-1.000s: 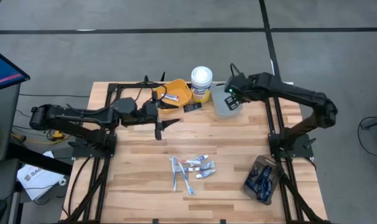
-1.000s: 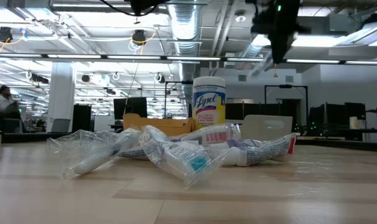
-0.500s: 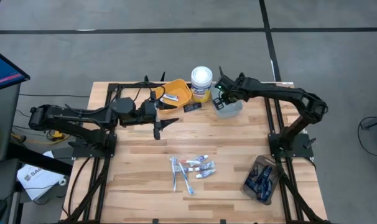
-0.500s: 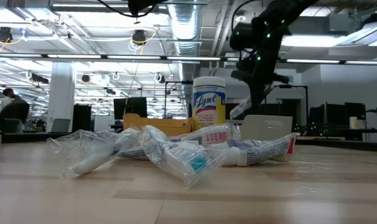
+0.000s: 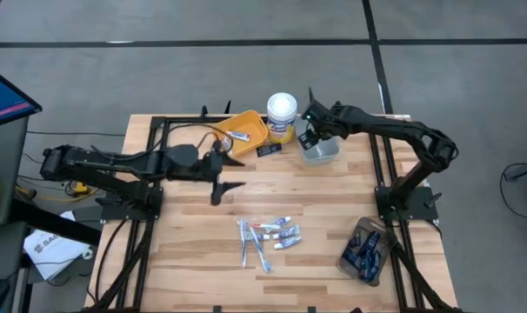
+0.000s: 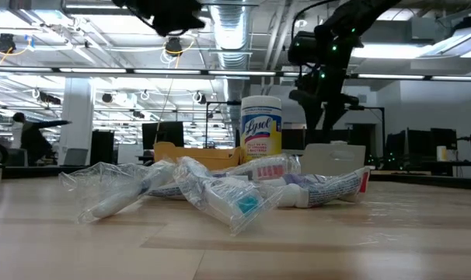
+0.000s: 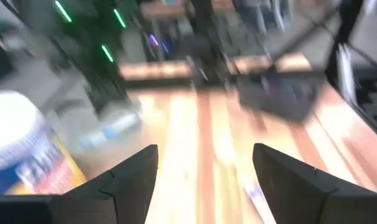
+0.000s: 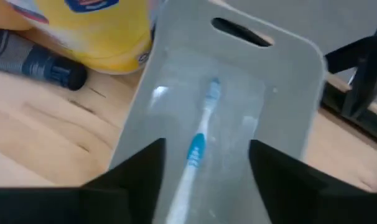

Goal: Pick & Place Travel size toiletries
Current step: Put the dark blue toothbrush into the gray bin

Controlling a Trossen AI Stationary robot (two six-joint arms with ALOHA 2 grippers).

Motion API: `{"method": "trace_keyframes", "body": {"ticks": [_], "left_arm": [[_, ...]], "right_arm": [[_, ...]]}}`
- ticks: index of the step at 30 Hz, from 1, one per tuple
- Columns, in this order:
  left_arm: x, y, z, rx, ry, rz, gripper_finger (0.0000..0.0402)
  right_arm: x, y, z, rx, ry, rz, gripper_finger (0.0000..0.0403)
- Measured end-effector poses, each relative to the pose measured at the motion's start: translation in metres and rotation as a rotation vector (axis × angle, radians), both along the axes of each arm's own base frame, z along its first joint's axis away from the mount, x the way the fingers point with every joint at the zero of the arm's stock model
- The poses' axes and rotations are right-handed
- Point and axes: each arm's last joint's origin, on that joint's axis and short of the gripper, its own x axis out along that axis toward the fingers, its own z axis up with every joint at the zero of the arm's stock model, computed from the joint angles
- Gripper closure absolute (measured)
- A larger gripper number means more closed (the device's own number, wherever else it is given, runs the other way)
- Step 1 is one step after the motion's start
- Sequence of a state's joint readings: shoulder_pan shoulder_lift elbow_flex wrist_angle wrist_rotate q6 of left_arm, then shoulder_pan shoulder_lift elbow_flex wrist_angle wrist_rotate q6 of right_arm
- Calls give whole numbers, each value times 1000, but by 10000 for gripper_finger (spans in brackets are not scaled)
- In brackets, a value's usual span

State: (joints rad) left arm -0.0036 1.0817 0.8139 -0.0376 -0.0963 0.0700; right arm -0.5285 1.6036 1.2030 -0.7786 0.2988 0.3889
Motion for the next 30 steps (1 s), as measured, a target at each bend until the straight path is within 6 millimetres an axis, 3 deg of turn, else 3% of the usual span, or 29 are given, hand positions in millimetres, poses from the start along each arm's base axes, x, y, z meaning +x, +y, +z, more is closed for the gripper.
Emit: {"method": "trace_keyframes", "body": {"ticks": [4, 8, 13, 17, 26, 30], "left_arm": [[0, -8, -20, -45, 162, -119, 140], [4, -19, -48, -95, 261, -254, 147], [6, -27, -90, -94, 393, -282, 153], [12, -39, -112, -34, 416, -405, 154], [12, -91, -147, 250, 467, -807, 154], [19, -103, -155, 326, 415, -812, 154]], "right_arm": [[-8, 11, 23, -34, -64, 18, 133], [-17, 28, 48, -76, -146, 55, 129], [-24, 49, 70, -109, -223, 110, 133], [-27, 59, 76, -107, -248, 127, 133], [-25, 69, 76, -94, -243, 158, 133], [-23, 74, 75, -89, -237, 175, 133]]}}
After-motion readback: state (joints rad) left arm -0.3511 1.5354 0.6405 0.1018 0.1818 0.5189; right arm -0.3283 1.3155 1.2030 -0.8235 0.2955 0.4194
